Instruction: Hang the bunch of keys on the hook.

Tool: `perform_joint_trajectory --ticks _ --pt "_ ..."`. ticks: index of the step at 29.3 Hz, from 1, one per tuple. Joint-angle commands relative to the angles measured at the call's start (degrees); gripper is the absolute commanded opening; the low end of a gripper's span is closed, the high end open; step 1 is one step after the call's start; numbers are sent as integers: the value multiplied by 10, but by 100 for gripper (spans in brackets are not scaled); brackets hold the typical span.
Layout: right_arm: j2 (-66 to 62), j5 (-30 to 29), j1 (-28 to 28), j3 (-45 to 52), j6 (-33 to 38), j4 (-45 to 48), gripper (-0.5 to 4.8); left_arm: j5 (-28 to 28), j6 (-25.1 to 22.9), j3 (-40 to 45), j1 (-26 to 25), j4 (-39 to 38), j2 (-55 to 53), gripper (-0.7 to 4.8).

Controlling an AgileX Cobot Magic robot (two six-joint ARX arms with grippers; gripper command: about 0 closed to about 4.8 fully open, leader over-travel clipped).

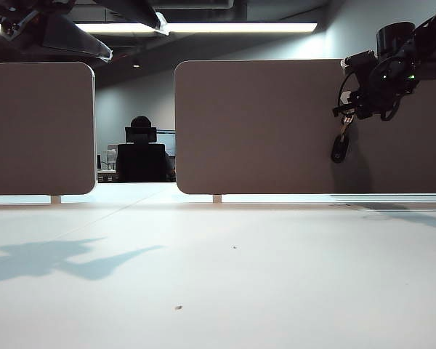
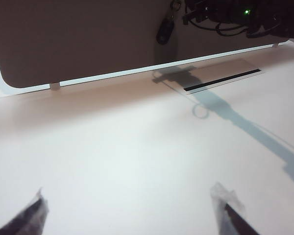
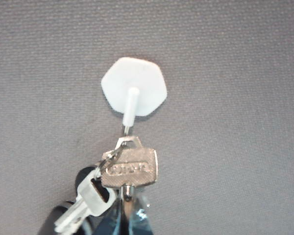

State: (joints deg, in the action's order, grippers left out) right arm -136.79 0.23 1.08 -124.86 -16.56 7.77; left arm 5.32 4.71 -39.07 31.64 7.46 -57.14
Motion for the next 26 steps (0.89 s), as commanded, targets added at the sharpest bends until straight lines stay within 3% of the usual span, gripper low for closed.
perform_joint_trajectory --ticks 1,14,26 --pt "3 3 0 -5 -2 15 -6 -2 0 -3 0 -6 1 479" --pt "-5 9 20 -11 -4 11 -6 -2 0 -3 0 -27 -6 479" --pt "-5 -3 5 -26 -17 30 -6 -2 2 -3 0 -27 -6 479"
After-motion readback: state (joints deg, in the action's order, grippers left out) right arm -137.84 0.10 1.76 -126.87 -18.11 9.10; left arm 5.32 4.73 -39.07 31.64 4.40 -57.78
